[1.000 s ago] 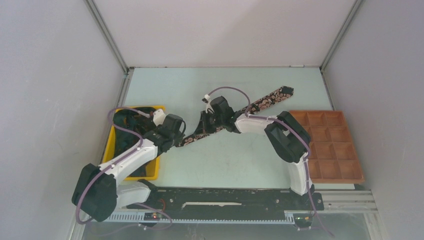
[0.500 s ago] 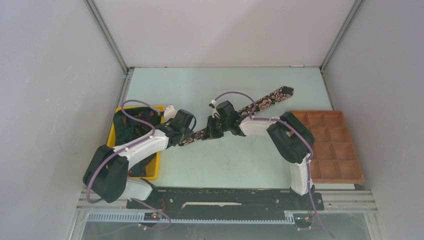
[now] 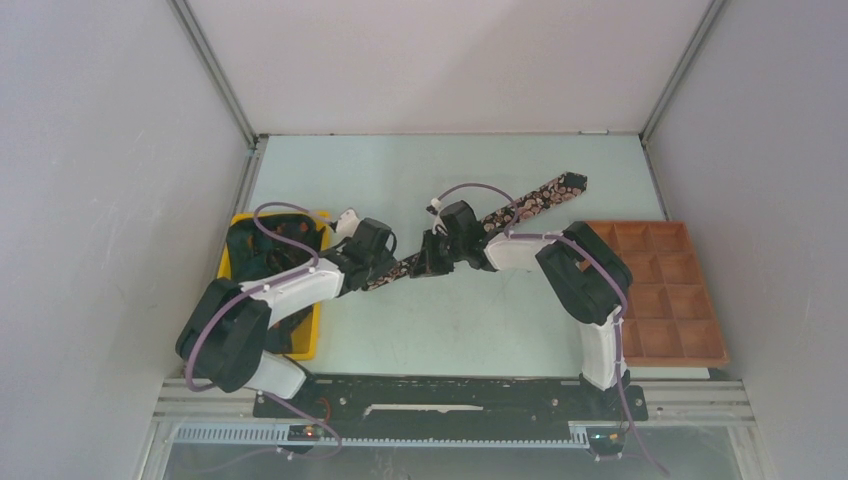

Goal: Roll the ties
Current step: Roll the tie at the center of the board.

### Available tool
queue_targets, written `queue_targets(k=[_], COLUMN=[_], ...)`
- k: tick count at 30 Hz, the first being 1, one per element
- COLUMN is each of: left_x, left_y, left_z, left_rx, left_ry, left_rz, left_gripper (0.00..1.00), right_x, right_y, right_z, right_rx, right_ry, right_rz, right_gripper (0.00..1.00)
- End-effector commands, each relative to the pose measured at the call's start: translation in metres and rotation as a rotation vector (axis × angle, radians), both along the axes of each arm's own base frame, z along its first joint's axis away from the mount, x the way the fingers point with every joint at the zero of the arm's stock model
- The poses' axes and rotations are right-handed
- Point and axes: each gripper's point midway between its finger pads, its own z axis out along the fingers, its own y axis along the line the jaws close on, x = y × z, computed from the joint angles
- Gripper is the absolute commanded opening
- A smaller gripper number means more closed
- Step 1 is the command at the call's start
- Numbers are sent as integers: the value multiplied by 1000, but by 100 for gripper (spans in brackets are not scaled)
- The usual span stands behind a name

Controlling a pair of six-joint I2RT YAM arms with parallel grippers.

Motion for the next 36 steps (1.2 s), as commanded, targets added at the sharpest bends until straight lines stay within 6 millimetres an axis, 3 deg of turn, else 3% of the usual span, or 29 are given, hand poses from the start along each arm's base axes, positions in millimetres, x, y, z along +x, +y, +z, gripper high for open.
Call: queue_targets(k=[1, 5, 10, 16, 25, 31, 36], left_x=[3, -4, -16, -34, -45, -47, -48], left_y=[-4, 9, 38, 72, 74, 75, 77], left_z=[24, 37, 52, 44, 24, 18, 15], left_rx=[-42, -8, 47, 97, 85, 72, 78], left_ry=[-87, -119, -144, -116, -117, -122, -120], left_rz=[-18, -20, 1, 31, -23, -25, -29], left_gripper=[46, 52, 52, 45, 51, 51, 50], right_x=[7, 6, 1, -3, -7, -8, -4], right_y=[11, 18, 27, 47, 81, 99, 99], right_z=[39, 53, 63, 71, 73, 58, 42], right_rx=[91, 125, 161, 172, 168, 133, 110], right_ry=[-101, -129, -136, -132, -109, -86, -64], right_rz=[23, 36, 49, 90, 157, 193, 186], right_gripper=[0, 1, 5, 6, 7, 6, 5])
